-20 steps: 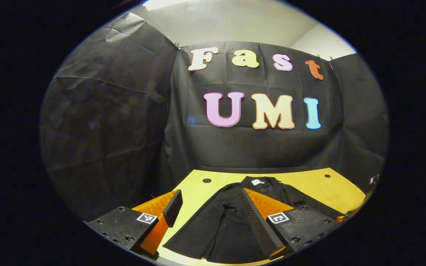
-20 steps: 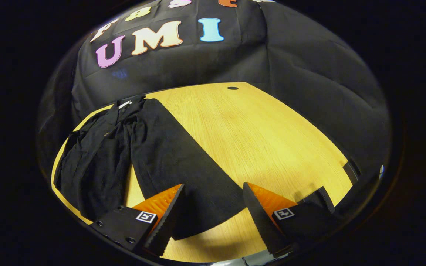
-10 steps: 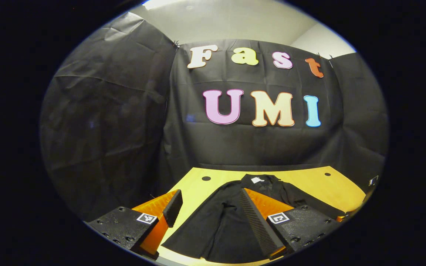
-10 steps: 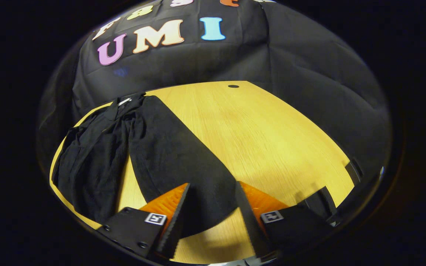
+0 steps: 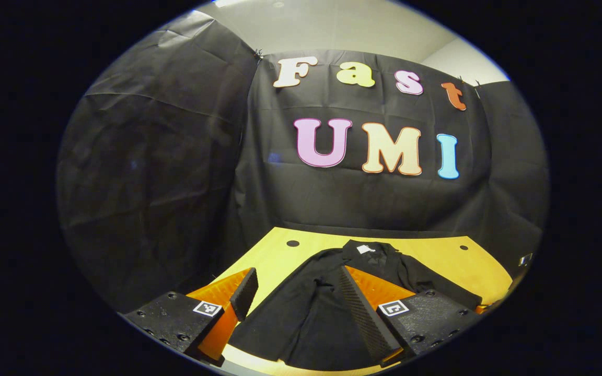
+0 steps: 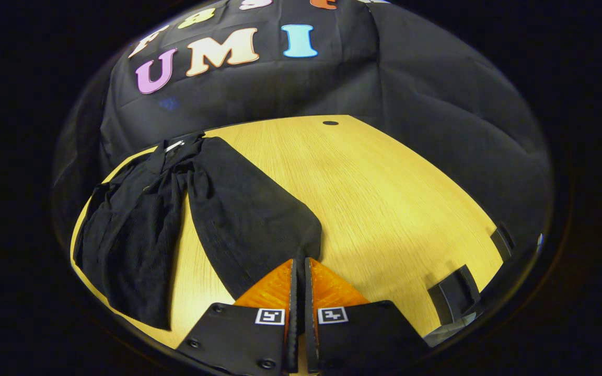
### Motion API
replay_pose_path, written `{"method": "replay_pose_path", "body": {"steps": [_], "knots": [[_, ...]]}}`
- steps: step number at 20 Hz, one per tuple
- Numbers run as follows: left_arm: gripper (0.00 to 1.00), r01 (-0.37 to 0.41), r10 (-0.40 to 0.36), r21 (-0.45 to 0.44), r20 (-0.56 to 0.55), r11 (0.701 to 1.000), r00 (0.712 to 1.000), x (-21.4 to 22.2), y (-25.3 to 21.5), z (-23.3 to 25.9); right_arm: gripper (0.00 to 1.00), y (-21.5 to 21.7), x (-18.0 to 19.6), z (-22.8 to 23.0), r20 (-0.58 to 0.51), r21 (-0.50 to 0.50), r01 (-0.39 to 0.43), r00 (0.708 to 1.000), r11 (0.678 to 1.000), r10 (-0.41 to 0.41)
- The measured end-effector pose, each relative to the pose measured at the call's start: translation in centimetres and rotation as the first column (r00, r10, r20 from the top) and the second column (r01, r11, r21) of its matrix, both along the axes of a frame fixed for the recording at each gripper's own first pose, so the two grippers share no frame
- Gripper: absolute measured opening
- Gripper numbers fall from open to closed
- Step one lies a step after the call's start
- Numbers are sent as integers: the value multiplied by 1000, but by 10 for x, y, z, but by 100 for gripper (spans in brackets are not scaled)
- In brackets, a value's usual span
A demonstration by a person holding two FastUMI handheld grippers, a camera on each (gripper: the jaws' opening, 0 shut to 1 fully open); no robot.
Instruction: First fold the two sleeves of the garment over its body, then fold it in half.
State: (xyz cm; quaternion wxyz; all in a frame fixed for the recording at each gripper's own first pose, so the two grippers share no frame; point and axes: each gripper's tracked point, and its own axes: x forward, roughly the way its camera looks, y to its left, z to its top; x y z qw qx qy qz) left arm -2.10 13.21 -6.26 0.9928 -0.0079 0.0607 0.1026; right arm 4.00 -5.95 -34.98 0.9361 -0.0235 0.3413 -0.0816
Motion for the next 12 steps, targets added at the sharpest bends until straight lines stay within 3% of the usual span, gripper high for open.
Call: {"method": "replay_pose_path", "body": {"steps": [8,12], "knots": [[93,-62,61,-18,-27,998,998,-8,24,-11,2,1,2,2,-48,-47,4,999,999,-7],[92,-76,76,-3,-38,997,996,-13,30,-14,2,8,7,8,-70,33,22,997,999,-20]]}}
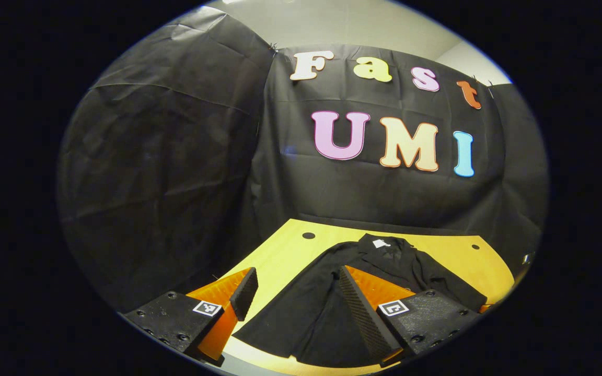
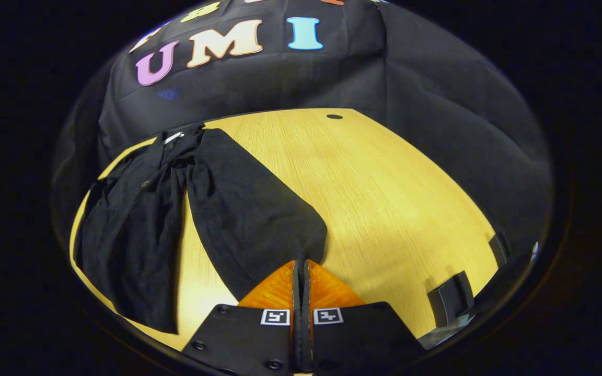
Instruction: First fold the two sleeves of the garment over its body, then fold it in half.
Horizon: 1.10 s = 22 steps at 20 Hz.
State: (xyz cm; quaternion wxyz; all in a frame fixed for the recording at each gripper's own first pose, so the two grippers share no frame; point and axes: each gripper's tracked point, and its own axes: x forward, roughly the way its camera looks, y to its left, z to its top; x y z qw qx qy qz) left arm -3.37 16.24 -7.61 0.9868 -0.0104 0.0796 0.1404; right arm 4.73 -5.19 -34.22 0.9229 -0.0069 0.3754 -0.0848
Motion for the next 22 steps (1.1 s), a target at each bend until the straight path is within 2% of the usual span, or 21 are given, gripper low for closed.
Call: {"method": "replay_pose_path", "body": {"steps": [4,9,13,14,22], "knots": [[92,-5,5,16,-11,1000,1000,-7,5,-2,2,10,18,27,9,17,-27,1000,999,27],[93,1,-1,-7,-29,1000,1000,-14,6,-12,2,52,76,88,89,-9,-134,987,991,134],[93,-17,16,-13,-42,1000,999,-21,15,-16,2,109,127,132,163,-25,-247,955,969,247],[92,-21,20,-18,-40,1000,999,-22,17,-16,0,124,139,142,184,-23,-265,947,964,264],[93,-17,12,-87,-63,996,998,-25,32,-34,2,256,215,202,320,28,-384,878,923,356]]}}
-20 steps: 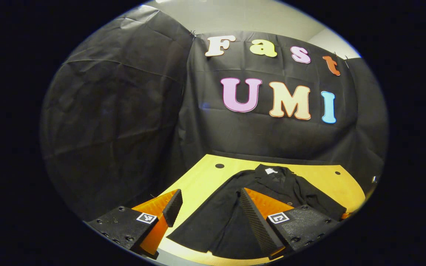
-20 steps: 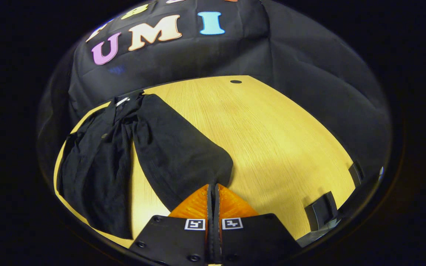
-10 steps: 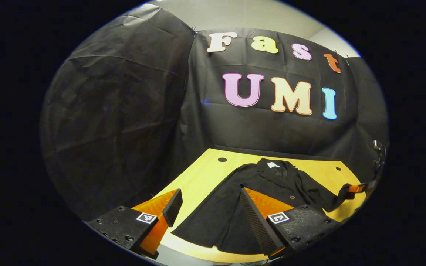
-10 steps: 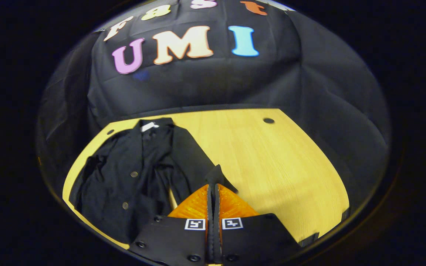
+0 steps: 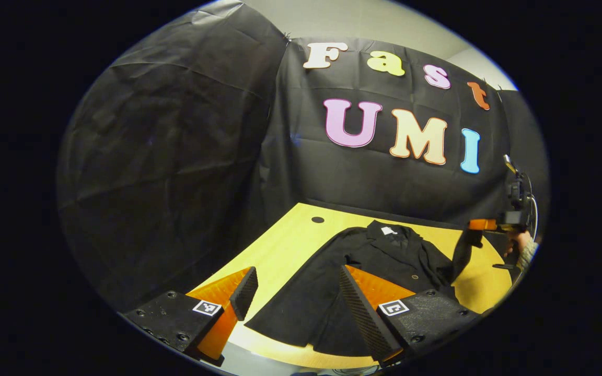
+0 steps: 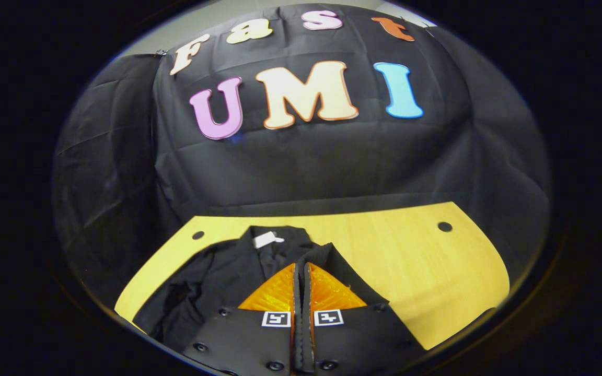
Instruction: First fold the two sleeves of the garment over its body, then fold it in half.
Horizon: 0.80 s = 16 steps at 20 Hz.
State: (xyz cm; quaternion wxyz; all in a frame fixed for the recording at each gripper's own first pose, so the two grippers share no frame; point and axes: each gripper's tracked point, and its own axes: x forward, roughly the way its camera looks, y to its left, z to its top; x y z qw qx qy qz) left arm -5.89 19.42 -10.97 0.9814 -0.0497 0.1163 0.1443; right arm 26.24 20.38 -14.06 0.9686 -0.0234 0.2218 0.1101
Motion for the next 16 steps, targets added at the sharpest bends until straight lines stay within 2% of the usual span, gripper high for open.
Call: {"method": "replay_pose_path", "body": {"steps": [5,9,13,16], "knots": [[93,11,-15,-126,-31,992,999,0,-2,-19,2,84,26,5,21,-15,-128,992,992,128],[92,-33,19,-249,-56,968,998,-2,2,-36,2,145,46,-3,33,-11,-195,980,981,195],[95,-104,80,-218,-114,971,990,-11,28,-51,2,203,62,-19,23,35,-229,973,973,228],[96,-107,80,-184,-146,977,986,-17,35,-58,2,247,72,-35,32,29,-275,961,961,274]]}}
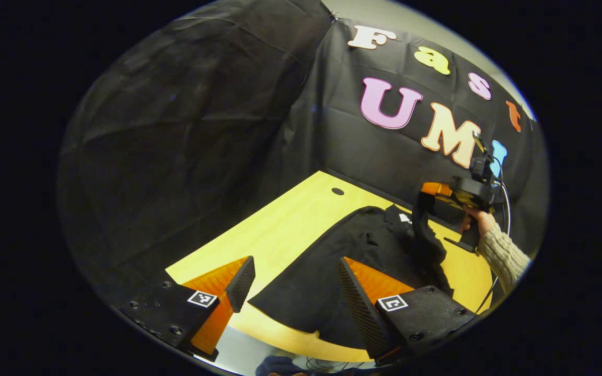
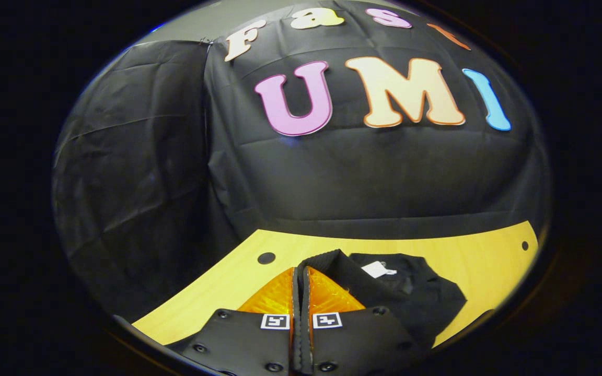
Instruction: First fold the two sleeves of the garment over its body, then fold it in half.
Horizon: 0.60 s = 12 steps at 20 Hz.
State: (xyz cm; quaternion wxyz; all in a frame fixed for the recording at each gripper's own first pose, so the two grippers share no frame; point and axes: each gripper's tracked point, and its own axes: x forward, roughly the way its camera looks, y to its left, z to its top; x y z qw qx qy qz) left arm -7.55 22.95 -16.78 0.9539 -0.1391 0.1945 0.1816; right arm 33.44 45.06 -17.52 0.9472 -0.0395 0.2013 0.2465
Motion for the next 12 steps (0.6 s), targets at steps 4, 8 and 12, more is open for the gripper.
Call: {"method": "replay_pose_path", "body": {"steps": [4,8,12], "knots": [[95,34,-34,-15,-23,999,999,6,-10,-16,2,33,9,-44,-41,-29,-25,999,999,24],[96,68,-68,-2,-81,998,994,12,-14,-37,2,49,4,-93,-125,-69,-55,991,996,46],[95,92,-94,-22,-116,996,989,18,-13,-59,3,54,-3,-116,-137,-120,-82,988,989,65]]}}
